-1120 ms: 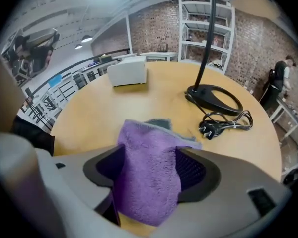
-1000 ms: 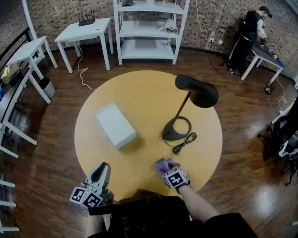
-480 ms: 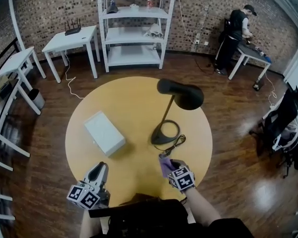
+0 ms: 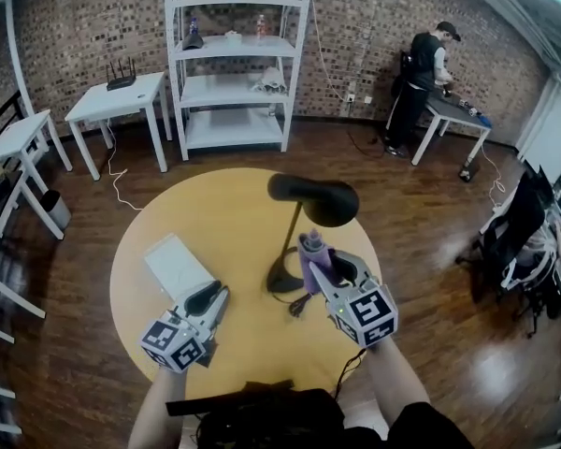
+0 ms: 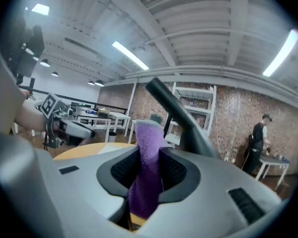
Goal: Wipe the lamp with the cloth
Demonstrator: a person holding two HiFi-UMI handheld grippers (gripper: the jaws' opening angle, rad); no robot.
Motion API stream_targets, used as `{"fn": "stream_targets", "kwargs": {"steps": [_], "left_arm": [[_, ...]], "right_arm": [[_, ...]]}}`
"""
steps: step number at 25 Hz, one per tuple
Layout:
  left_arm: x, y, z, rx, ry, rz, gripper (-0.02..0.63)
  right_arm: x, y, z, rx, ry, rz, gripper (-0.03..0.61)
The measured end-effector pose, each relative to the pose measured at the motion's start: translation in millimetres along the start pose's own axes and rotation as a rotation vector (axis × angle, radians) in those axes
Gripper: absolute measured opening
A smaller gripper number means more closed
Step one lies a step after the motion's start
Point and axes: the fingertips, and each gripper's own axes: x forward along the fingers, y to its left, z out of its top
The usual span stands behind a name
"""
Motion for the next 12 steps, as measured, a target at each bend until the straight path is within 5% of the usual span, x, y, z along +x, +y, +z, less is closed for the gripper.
{"fn": "stream_targets", "kwargs": {"steps": [3, 9, 12], "left_arm": [[51, -2, 3, 0.013, 0.036, -0.043, 0.213], [83, -21, 15, -0.038, -0.033, -0.072, 0.213], [69, -25, -3, -0.082, -0.017, -0.096, 0.213]], "right_arm": [[1, -4, 66, -0.13, -0.09, 0.015, 0.101], [12, 5, 164, -0.45, -0.161, -0.093, 0.101], [37, 6, 174, -0.617, -0.025, -0.177, 0.103]]}}
